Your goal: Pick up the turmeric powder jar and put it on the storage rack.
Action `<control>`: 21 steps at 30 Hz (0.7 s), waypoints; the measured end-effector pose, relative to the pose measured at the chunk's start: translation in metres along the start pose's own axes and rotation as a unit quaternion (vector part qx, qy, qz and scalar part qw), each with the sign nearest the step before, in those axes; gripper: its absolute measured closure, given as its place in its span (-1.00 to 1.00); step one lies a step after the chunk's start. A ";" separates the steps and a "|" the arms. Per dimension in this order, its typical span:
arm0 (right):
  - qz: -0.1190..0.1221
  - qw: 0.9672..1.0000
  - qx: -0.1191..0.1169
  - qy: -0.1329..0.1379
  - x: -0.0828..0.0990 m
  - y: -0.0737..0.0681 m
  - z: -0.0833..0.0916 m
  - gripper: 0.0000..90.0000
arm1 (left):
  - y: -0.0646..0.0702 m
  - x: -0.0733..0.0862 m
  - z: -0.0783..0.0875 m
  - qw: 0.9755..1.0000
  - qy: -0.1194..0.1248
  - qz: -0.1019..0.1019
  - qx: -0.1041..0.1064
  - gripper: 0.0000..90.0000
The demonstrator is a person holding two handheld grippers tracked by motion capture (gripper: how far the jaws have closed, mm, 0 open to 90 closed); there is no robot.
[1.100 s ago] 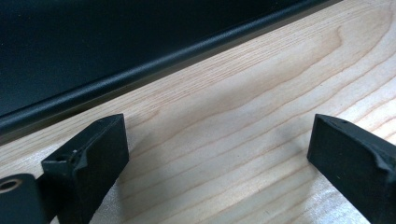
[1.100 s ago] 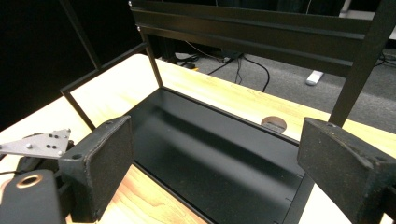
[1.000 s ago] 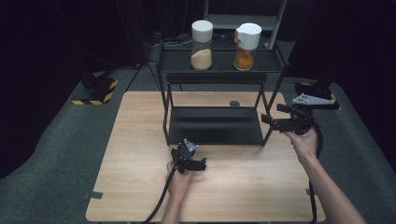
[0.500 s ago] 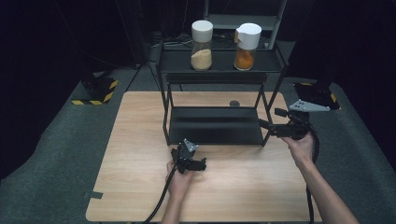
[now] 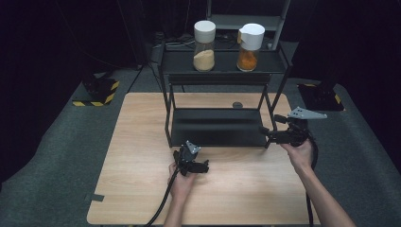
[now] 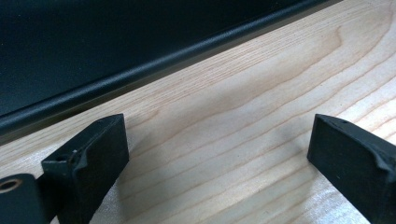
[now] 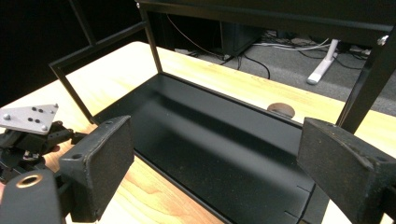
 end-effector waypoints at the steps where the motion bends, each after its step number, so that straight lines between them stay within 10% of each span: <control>1: -0.002 1.000 -0.001 0.000 0.001 0.000 -0.001 -0.77 | 0.000 0.000 0.000 1.000 0.000 0.000 0.000 -0.88; 21: 0.006 1.000 0.013 -0.024 0.015 -0.012 -0.015 -0.74 | 0.000 0.000 0.000 1.000 0.000 0.000 0.000 -0.88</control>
Point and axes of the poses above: each handheld gripper's, and its own axes: z roughly backward along the jaws, x roughly out of its underside, y roughly to its right, the point moved 8 cm from there along -z, roughly forward along the jaws, and after that the axes turned 3 degrees about z, right-handed, at the moved point
